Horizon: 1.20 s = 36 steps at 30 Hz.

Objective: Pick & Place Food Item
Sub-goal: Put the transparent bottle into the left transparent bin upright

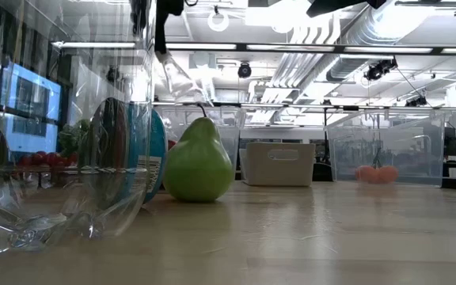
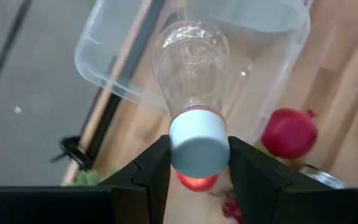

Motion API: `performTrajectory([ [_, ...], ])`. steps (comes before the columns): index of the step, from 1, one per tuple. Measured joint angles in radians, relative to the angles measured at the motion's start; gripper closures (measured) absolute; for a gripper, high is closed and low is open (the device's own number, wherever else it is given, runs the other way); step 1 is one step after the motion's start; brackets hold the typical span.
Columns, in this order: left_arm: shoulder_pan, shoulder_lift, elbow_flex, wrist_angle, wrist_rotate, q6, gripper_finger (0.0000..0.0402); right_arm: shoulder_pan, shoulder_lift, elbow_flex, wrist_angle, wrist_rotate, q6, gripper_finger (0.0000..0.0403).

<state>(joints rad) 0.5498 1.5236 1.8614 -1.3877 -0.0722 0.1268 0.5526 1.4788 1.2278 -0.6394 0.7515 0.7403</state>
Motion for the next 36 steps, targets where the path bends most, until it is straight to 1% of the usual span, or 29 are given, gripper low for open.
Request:
performTrajectory([
  [5,0.006,0.001,0.000,-0.053,0.055,-0.014,0.0264,0.000,0.000,0.000,0.000,0.000,-0.001,0.0198],
  [8,-0.003,0.001,0.000,-0.054,0.010,0.029,0.0264,-0.001,0.000,0.000,0.001,0.000,-0.001,0.0198],
  [11,-0.005,0.001,0.000,-0.106,-0.044,0.089,0.0264,-0.001,0.000,0.000,0.001,0.000,-0.004,0.0198],
  [14,-0.004,0.001,0.000,-0.123,-0.103,0.188,0.0264,-0.001,0.000,0.000,0.001,0.000,-0.011,0.0198],
  [16,-0.009,0.001,0.000,-0.124,-0.129,0.190,0.0264,-0.001,0.000,0.000,0.001,-0.001,-0.011,0.0198],
  [23,-0.022,0.001,0.000,-0.122,-0.116,0.240,0.0264,-0.001,0.000,0.000,0.001,-0.012,-0.007,0.0198],
  [28,-0.020,0.012,0.000,-0.121,-0.101,0.243,0.0264,-0.001,-0.001,0.000,0.001,-0.028,-0.005,0.0198],
  [32,-0.018,0.034,0.005,-0.119,-0.099,0.300,0.0264,-0.003,-0.001,0.000,0.001,-0.028,-0.004,0.0198],
  [36,-0.013,0.070,0.062,-0.124,-0.098,0.323,0.0264,-0.003,-0.001,0.000,0.002,-0.027,-0.004,0.0198],
])
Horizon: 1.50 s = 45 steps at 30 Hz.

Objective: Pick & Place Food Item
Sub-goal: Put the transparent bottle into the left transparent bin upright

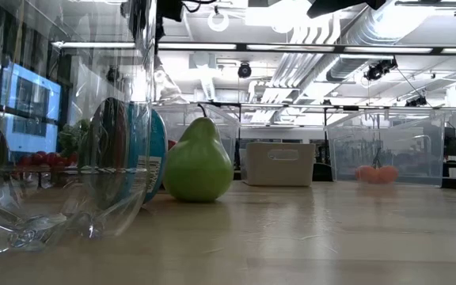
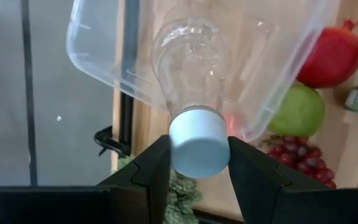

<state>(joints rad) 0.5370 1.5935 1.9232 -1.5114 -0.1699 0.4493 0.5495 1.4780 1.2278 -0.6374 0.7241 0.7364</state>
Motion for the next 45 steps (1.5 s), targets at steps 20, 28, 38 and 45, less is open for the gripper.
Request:
performTrajectory([
  [20,0.111,0.235,0.211,-0.059,0.085,0.041,0.0263,-0.007,0.000,0.000,-0.001,0.001,-0.025,0.0198],
  [28,0.093,0.233,0.210,-0.023,0.028,0.077,0.0248,-0.009,0.000,0.000,-0.001,0.001,-0.034,0.0198],
  [38,0.066,0.224,0.210,0.007,-0.077,0.104,0.0246,-0.009,0.000,0.000,-0.002,0.001,-0.034,0.0198],
  [45,0.023,0.220,0.210,0.009,-0.206,0.103,0.0245,-0.009,0.000,0.000,-0.003,0.001,-0.034,0.0198],
])
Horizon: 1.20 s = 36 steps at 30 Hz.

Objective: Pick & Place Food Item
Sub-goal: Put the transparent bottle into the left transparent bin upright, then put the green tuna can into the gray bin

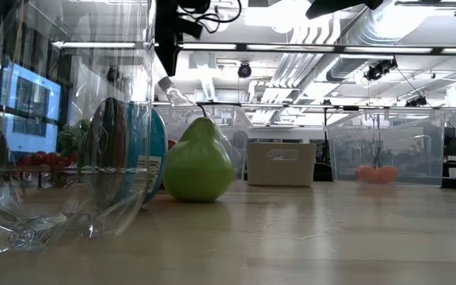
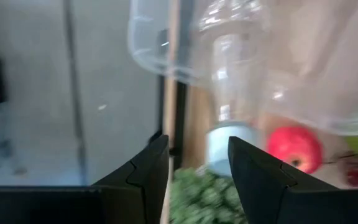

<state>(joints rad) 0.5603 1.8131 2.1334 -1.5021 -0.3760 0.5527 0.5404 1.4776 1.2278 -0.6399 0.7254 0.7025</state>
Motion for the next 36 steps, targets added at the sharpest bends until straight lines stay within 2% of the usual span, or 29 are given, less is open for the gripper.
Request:
performTrajectory([
  [5,-0.064,-0.032,0.000,0.002,-0.195,-0.013,0.0245,0.000,0.000,0.000,0.000,0.001,0.000,0.0198],
  [9,-0.131,-0.094,0.000,-0.006,-0.228,-0.084,0.0245,0.009,-0.001,0.000,-0.001,0.037,-0.066,0.0198],
  [13,-0.188,-0.172,0.000,-0.049,-0.130,-0.197,0.0245,0.066,-0.027,0.000,-0.002,0.089,-0.104,0.0198],
  [18,-0.218,-0.277,-0.002,-0.070,0.122,-0.342,0.0245,0.139,-0.043,0.000,-0.042,0.084,-0.069,0.0198],
  [21,-0.229,-0.332,-0.003,-0.071,0.276,-0.399,0.0245,0.183,-0.043,0.000,-0.115,0.045,-0.002,0.0198],
  [23,-0.246,-0.360,-0.003,-0.070,0.339,-0.434,0.0245,0.206,-0.043,0.000,-0.166,0.007,0.059,0.0198],
  [26,-0.305,-0.391,-0.008,-0.068,0.355,-0.494,0.0245,0.232,-0.035,0.000,-0.223,-0.001,0.145,0.0198],
  [29,-0.389,-0.413,-0.043,-0.069,0.330,-0.542,0.0245,0.257,-0.034,0.000,-0.261,-0.022,0.181,0.0198],
  [33,-0.507,-0.435,-0.124,-0.047,0.278,-0.586,0.0245,0.280,-0.034,0.000,-0.363,-0.145,0.185,0.0198],
  [36,-0.566,-0.462,-0.213,0.021,0.276,-0.550,0.0245,0.287,-0.034,0.000,-0.440,-0.206,0.225,0.0198],
])
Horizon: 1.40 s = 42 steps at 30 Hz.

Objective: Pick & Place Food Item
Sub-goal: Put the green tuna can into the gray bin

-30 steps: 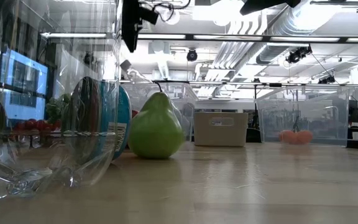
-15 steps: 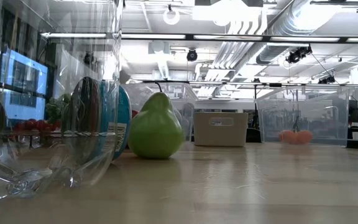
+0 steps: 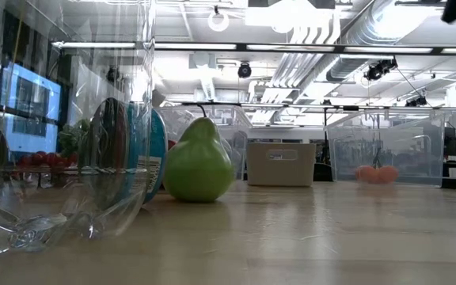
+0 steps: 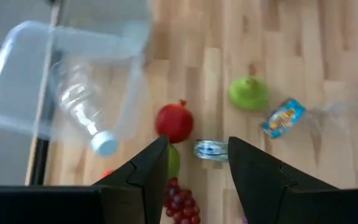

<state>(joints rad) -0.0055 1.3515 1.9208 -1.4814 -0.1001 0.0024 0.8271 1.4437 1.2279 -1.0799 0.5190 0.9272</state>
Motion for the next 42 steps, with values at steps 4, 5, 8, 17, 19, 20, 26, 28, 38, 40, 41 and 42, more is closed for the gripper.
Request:
performTrajectory([
  [4,-0.002,-0.058,-0.096,0.127,-0.001,0.049,0.0245,0.000,0.000,-0.034,-0.007,-0.034,0.038,0.0198],
  [5,0.010,-0.080,-0.115,0.153,-0.002,0.056,0.0245,0.001,0.000,-0.048,-0.006,-0.056,0.040,0.0198],
  [8,0.050,-0.156,-0.199,0.221,0.030,0.075,0.0245,0.015,-0.003,-0.106,0.058,-0.112,0.048,0.0198],
  [17,0.126,-0.349,-0.538,0.525,0.145,0.006,0.0245,0.059,-0.004,-0.182,0.138,-0.160,0.018,0.0221],
  [19,0.136,-0.363,-0.591,0.556,0.145,-0.002,0.0245,0.064,-0.004,-0.182,0.126,-0.160,0.011,0.0227],
  [20,0.140,-0.365,-0.613,0.570,0.145,-0.010,0.0245,0.064,-0.004,-0.182,0.118,-0.161,0.011,0.0230],
  [26,0.147,-0.362,-0.689,0.628,0.145,-0.046,0.0245,0.063,-0.004,-0.182,0.104,-0.103,0.011,0.0242],
  [28,0.147,-0.360,-0.691,0.632,0.144,-0.048,0.0245,0.063,-0.004,-0.182,0.103,-0.103,-0.003,0.0239],
  [38,0.147,-0.359,-0.691,0.715,0.144,-0.048,0.0245,0.062,-0.004,-0.182,0.098,-0.120,0.071,0.0197],
  [40,0.147,-0.357,-0.691,0.716,0.144,-0.048,0.0245,0.063,0.000,-0.182,0.065,-0.130,0.123,0.0175],
  [41,0.147,-0.355,-0.691,0.717,0.144,-0.048,0.0245,0.062,0.001,-0.182,0.044,-0.135,0.147,0.0164],
  [42,0.147,-0.354,-0.691,0.716,0.144,-0.048,0.0245,0.061,0.003,-0.182,0.026,-0.144,0.169,0.0153],
])
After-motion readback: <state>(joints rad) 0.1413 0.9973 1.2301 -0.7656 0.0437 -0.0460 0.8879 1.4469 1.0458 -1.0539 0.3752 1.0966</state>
